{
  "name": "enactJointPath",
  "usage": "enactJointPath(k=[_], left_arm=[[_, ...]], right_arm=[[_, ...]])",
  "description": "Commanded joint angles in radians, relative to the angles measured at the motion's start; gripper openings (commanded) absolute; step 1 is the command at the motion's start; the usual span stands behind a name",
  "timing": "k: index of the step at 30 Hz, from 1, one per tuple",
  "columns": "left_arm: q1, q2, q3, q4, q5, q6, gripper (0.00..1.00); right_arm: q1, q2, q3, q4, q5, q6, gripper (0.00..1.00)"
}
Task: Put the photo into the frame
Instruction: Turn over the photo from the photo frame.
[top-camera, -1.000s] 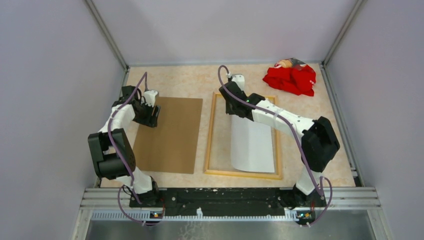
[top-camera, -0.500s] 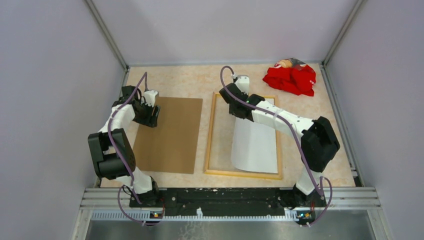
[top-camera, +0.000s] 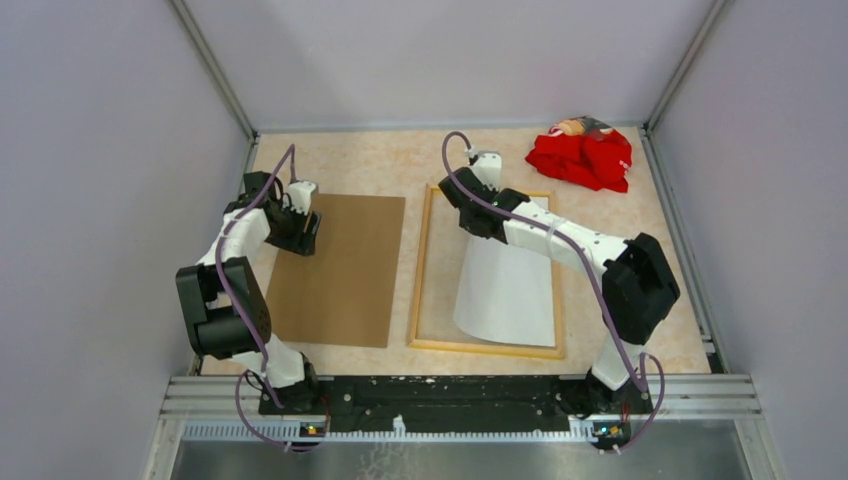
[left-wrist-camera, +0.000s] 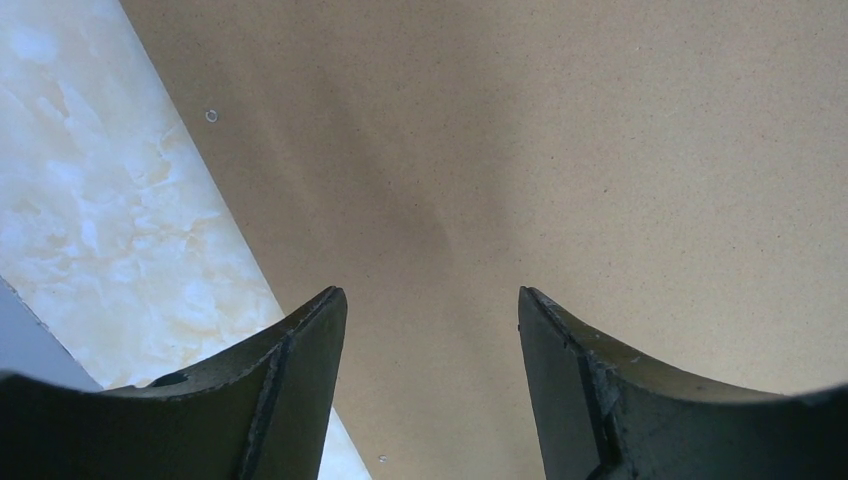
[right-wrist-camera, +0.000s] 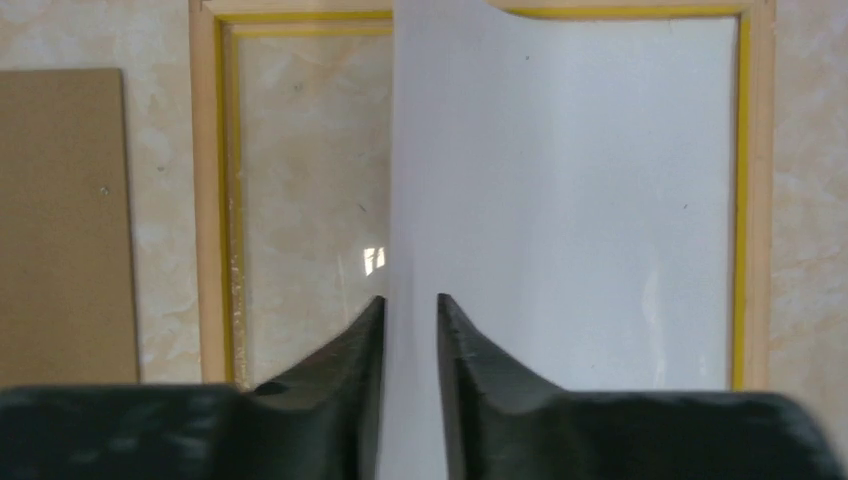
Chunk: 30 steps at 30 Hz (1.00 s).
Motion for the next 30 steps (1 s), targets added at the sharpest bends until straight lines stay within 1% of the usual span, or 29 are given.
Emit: enactJointPath(k=[1, 2, 3, 4, 9, 14, 20, 30], left_arm=[[-0.002, -0.022, 0.032, -0.011, 0.018, 0.019, 0.71], [-0.003, -0.023, 0.032, -0.011, 0.017, 0.019, 0.71], [-0.001, -0.023, 0.032, -0.011, 0.016, 0.019, 0.72], [-0.002, -0.025, 0.032, -0.012, 0.016, 0.018, 0.72], [-0.002, -0.034, 0.026, -0.012, 0.011, 0.017, 0.75], [-0.003, -0.037, 0.021, -0.01, 0.0, 0.019, 0.76], [-0.002, -0.034, 0.024, -0.011, 0.001, 0.018, 0.77], [-0.002, -0.031, 0.039, -0.016, -0.025, 0.026, 0.78]], right_arm=[[0.0, -0.006, -0.016, 0.052, -0.045, -0.035, 0.35], [-0.002, -0.005, -0.019, 0.061, -0.061, -0.035, 0.45], [-0.004, -0.002, -0.019, 0.066, -0.072, -0.03, 0.53], [-0.006, 0.0, -0.019, 0.072, -0.081, -0.027, 0.57], [-0.005, 0.001, -0.021, 0.107, -0.11, -0.026, 0.7], [-0.011, 0.007, -0.033, 0.138, -0.155, -0.038, 0.8], [-0.023, 0.017, -0.057, 0.171, -0.204, -0.045, 0.84], [-0.026, 0.008, -0.054, 0.179, -0.219, -0.024, 0.84]])
